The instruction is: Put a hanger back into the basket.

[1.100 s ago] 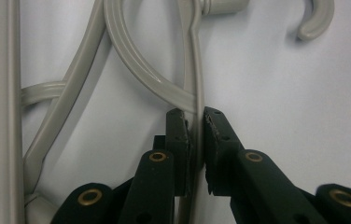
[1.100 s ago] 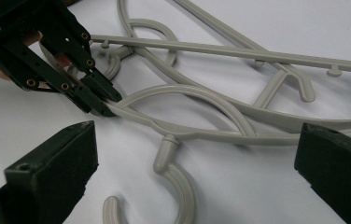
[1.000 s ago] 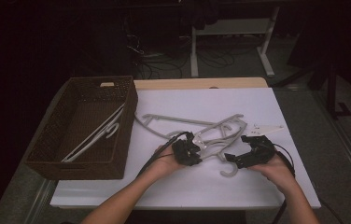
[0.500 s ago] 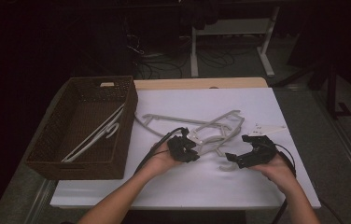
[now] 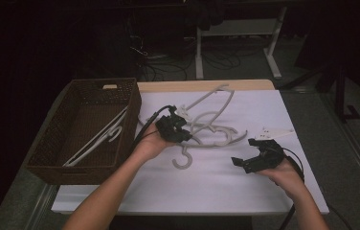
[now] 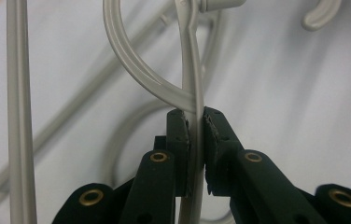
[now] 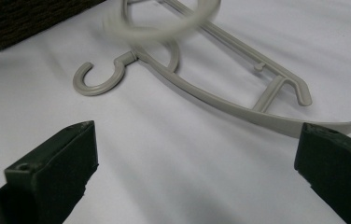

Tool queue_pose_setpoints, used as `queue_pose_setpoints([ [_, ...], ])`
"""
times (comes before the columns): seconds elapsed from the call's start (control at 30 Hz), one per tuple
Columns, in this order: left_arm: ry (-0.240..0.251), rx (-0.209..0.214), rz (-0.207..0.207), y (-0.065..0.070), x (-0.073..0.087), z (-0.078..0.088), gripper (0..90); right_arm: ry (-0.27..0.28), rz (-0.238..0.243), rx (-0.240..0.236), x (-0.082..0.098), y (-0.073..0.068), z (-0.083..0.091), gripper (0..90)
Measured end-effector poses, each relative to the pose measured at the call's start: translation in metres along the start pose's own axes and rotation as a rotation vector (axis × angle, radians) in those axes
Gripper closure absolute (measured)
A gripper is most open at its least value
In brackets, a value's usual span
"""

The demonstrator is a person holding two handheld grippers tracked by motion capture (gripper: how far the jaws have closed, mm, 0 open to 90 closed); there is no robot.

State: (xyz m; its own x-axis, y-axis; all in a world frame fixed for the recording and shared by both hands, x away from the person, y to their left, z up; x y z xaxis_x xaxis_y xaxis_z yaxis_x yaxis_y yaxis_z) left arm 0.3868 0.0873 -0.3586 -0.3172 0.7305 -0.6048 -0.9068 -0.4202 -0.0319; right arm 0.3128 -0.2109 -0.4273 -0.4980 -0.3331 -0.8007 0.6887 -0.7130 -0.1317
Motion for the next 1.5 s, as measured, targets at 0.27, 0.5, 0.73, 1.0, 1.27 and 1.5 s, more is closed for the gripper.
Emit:
queue_pose_setpoints([
  [0.27, 0.017, -0.014, 0.011, -0.013, -0.016, 0.047, 82.2, 0.009, -0.011, -0.009, -0.001, -0.002, -0.002, 0.0],
  [0.5, 0.046, -0.006, 0.037, -0.030, -0.008, 0.084, 82.1, -0.001, -0.005, 0.001, 0.007, -0.004, -0.001, 0.0],
  [0.73, 0.081, -0.038, 0.091, -0.060, 0.022, 0.130, 82.1, -0.032, 0.011, 0.000, 0.015, -0.007, -0.006, 0.0],
  [1.0, 0.089, -0.086, 0.135, -0.081, 0.061, 0.167, 82.1, -0.048, 0.011, 0.004, 0.018, -0.007, -0.009, 0.0],
  [1.27, 0.098, -0.103, 0.203, -0.093, 0.104, 0.186, 82.0, -0.049, 0.006, 0.009, 0.019, -0.005, -0.009, 0.0],
  [1.5, 0.100, -0.090, 0.270, -0.101, 0.147, 0.187, 82.0, -0.054, 0.002, 0.012, 0.019, -0.004, -0.009, 0.0],
])
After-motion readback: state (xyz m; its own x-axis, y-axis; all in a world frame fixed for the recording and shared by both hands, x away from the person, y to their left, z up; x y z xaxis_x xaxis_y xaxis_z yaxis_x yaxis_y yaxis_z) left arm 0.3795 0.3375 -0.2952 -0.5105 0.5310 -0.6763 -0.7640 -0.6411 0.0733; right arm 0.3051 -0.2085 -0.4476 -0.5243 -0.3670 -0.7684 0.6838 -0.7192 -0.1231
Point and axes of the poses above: each handheld gripper's, and its own axes: z roughly backward along the jaws, x roughly out of its underside, y roughly to its right, the point moved 1 cm from there along -z, roughly forward along the jaws, and after that the axes turned 1 degree about x, right-handed, at the moved point
